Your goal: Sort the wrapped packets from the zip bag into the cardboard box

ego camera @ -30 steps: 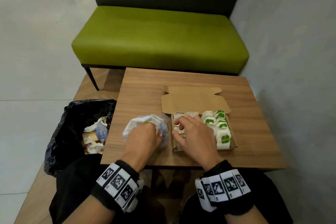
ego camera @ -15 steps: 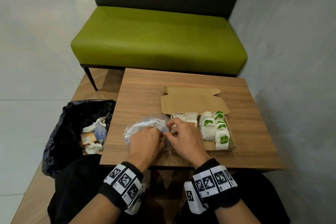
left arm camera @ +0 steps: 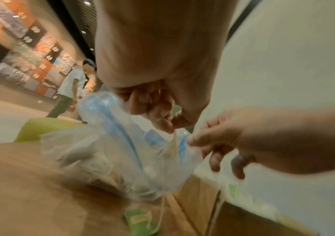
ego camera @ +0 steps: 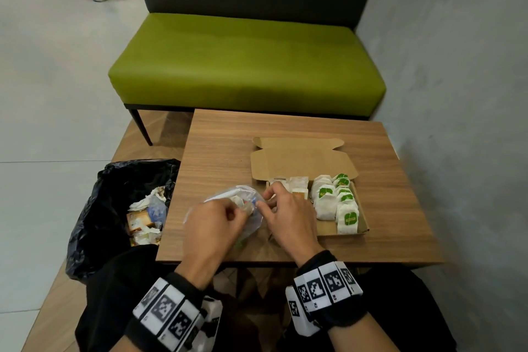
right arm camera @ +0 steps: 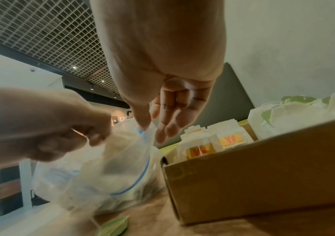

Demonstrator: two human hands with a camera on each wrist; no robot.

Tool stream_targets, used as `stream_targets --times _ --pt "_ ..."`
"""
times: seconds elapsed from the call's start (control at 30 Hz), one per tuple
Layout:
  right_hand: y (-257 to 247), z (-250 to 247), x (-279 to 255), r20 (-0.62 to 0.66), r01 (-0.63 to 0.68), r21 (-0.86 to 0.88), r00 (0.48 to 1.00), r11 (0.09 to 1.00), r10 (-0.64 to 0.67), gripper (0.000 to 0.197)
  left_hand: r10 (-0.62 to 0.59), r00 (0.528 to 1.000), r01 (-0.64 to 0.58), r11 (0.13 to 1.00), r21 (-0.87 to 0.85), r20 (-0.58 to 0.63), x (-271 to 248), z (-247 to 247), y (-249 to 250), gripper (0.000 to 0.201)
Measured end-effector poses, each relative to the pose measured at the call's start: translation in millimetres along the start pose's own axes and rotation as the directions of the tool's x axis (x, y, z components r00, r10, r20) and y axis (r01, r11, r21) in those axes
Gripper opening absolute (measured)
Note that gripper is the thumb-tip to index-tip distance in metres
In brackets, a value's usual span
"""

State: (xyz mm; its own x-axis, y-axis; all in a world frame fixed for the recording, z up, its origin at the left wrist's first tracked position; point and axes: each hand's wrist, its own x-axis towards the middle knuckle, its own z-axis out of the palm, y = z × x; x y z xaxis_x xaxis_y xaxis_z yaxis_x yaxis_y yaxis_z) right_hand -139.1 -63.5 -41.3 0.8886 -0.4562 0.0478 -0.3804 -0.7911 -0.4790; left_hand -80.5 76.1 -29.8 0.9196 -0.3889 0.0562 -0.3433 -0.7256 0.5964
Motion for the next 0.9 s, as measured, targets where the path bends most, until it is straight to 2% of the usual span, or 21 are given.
stream_targets --times 0.07,0.17,0.3,0.37,0.47,0.53,0.6,0.63,0.7,0.77,0.83,0.9 --pt "-2 0 -1 -0.006 0.028 -0.029 1.000 0.999 -0.028 0.016 -0.082 0.996 0.075 0.978 -0.194 -0.028 -3 -14 3 0.022" --pt "-4 -2 -4 -0.061 0.080 -0.020 0.995 0.997 -0.081 0.013 -0.163 0.987 0.143 0.900 -0.412 -0.014 -7 -28 5 0.025" --pt "-7 -16 -14 -0.206 0.227 0.097 0.957 0.969 -0.204 0.012 -0.214 0.976 0.193 0.787 -0.586 0.035 -13 -36 11 0.025" --pt "-11 -27 -23 -0.200 0.312 0.196 0.941 0.930 -0.274 0.023 -0.207 0.976 0.199 0.750 -0.631 0.061 -16 -38 18 0.023" --pt "-17 -37 -33 -0.140 0.353 0.157 0.932 0.922 -0.333 0.036 -0.140 0.984 0.176 0.713 -0.679 0.108 -23 -38 32 0.021" --pt "-16 -36 -36 -0.170 0.359 0.131 0.926 0.924 -0.336 0.032 -0.073 0.992 0.124 0.729 -0.673 0.105 -27 -35 39 0.019" --pt "-8 -33 -38 -0.185 0.360 0.197 0.927 0.912 -0.326 0.025 -0.012 0.995 0.075 0.753 -0.654 0.100 -29 -31 40 0.017" --pt "-4 -32 -39 -0.168 0.321 0.281 0.944 0.904 -0.283 0.023 0.005 0.995 0.058 0.766 -0.640 0.096 -29 -28 38 0.016" --pt "5 -36 -40 -0.101 0.119 0.531 0.992 0.839 -0.077 0.014 0.002 0.997 0.047 0.789 -0.612 0.079 -29 -24 34 0.014" --pt "14 -43 -41 0.008 -0.079 0.745 0.994 0.663 0.109 0.014 0.027 0.994 0.041 0.813 -0.581 0.107 -28 -21 32 0.020" --pt "21 -50 -43 0.080 -0.150 0.844 0.985 0.514 0.155 0.018 0.100 0.973 0.042 0.807 -0.589 0.206 -28 -16 35 0.021" --pt "26 -57 -45 0.126 -0.180 0.883 0.981 0.434 0.149 0.016 0.158 0.949 0.043 0.794 -0.607 0.273 -30 -10 42 0.013"
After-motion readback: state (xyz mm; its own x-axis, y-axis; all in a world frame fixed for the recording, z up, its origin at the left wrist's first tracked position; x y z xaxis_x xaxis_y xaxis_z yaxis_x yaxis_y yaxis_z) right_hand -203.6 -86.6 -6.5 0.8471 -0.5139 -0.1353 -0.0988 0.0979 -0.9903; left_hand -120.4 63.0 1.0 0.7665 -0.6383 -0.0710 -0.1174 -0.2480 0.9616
